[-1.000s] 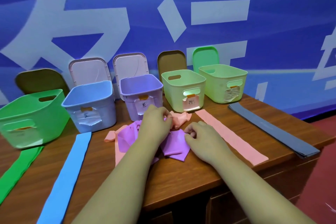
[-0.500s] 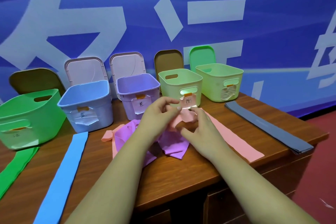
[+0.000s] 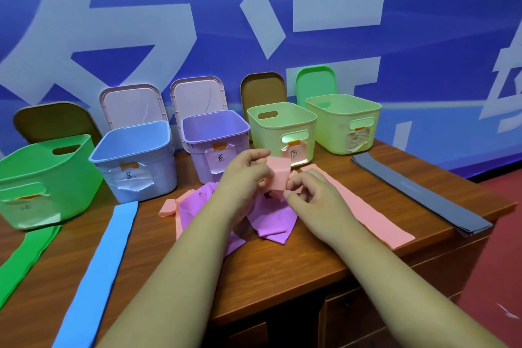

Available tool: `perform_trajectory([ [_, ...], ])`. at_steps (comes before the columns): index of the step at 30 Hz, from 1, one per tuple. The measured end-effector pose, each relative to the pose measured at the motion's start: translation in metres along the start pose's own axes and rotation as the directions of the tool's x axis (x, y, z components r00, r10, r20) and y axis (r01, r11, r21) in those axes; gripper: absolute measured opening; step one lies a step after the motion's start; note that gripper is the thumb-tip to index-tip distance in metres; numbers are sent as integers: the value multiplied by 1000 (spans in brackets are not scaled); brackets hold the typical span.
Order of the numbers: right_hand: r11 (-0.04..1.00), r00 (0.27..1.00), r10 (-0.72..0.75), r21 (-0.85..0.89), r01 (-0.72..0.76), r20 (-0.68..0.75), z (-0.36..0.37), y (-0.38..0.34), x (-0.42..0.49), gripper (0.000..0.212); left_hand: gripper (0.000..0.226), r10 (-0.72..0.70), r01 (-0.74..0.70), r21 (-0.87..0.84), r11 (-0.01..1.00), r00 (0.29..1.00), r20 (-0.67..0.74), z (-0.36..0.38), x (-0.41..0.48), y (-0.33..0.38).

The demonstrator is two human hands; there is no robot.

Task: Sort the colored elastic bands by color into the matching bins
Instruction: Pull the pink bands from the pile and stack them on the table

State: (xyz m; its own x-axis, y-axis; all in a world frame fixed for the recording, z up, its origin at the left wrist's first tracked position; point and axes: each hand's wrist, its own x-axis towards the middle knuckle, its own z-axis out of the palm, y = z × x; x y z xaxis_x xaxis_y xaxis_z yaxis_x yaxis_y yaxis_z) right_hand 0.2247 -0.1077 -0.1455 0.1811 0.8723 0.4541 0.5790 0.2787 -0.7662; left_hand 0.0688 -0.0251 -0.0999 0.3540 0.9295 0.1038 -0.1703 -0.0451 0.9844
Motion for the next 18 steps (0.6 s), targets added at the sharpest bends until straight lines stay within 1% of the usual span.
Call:
perform_trajectory([
  [2,1000,1000,4,-7,-4,-24,-1,1,0,16,58,37,-38,96,995,999,16,-2,0,-1],
  [4,1000,999,28,7,-27,-43,-1,3,1,14,51,113,-118,272,955,993,34,-3,0,-2],
  [6,998,996,58,21,-57,-67,-2,3,2,11,37,236,-227,473,851,971,42,-5,-1,-4],
  [7,997,995,69,28,-67,-78,-2,3,2,10,30,288,-269,541,796,956,52,-6,-1,-5],
  [8,996,993,81,38,-78,-88,-2,4,2,10,25,321,-303,578,758,944,74,-6,-1,-5],
  [10,994,989,104,53,-99,-102,-3,4,3,9,22,344,-360,624,694,926,152,-8,-2,-3],
  [14,989,985,134,69,-127,-109,-3,4,3,6,26,314,-440,716,542,896,313,-9,-4,-1],
  [16,989,985,136,68,-129,-109,-4,2,2,7,20,337,-470,735,489,879,337,-8,-4,-3],
  [18,990,985,134,64,-128,-110,-5,1,2,8,15,368,-467,741,483,876,311,-8,-3,-5],
])
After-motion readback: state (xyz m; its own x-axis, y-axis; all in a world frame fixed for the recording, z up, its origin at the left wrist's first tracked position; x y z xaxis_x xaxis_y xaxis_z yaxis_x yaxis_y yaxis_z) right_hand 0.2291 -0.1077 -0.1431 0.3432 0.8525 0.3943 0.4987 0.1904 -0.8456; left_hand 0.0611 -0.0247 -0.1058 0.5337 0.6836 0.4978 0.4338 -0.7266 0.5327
